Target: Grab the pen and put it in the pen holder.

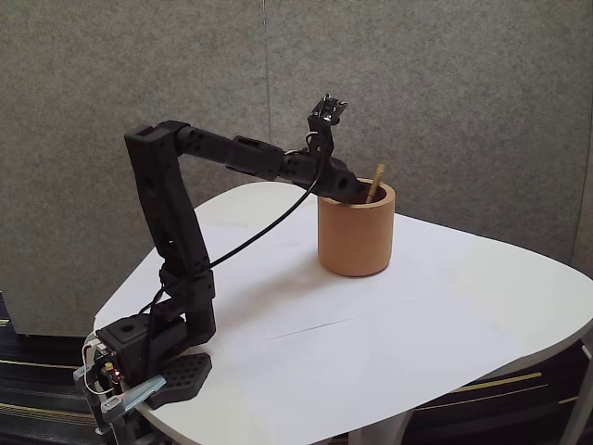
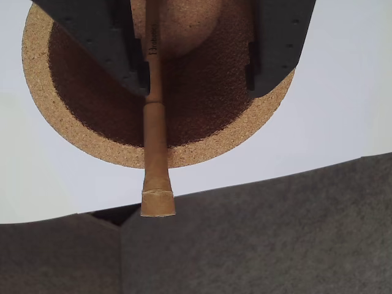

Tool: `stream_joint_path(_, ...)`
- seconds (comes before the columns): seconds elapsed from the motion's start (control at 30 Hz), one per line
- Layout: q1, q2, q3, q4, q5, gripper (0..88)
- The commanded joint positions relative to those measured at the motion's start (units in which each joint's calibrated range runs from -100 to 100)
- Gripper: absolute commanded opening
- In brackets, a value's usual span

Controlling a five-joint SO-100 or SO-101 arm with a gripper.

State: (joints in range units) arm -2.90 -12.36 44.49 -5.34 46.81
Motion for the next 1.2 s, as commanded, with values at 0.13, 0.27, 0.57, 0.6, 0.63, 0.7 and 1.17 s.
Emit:
stream_joint_path(0.13,-0.2,-1.5,-3.0,-1.0,0.2,22.0)
stream_joint_path(0.27,-0.3,-1.5,-6.5,-0.8,0.2,22.0)
stream_joint_path(0.57,-0.4,-1.5,-20.4,-0.2,-0.1,22.1)
stream_joint_path(0.6,-0.5,-1.6,-21.3,-0.2,-0.1,22.1)
stream_joint_path(0.63,-0.5,-1.7,-21.8,-0.2,-0.1,22.1)
stream_joint_path(0.7,-1.2,-3.6,-21.7,0.0,-0.2,22.1)
stream_joint_path(1.17,-10.1,-21.3,-20.2,27.5,-16.5,21.7)
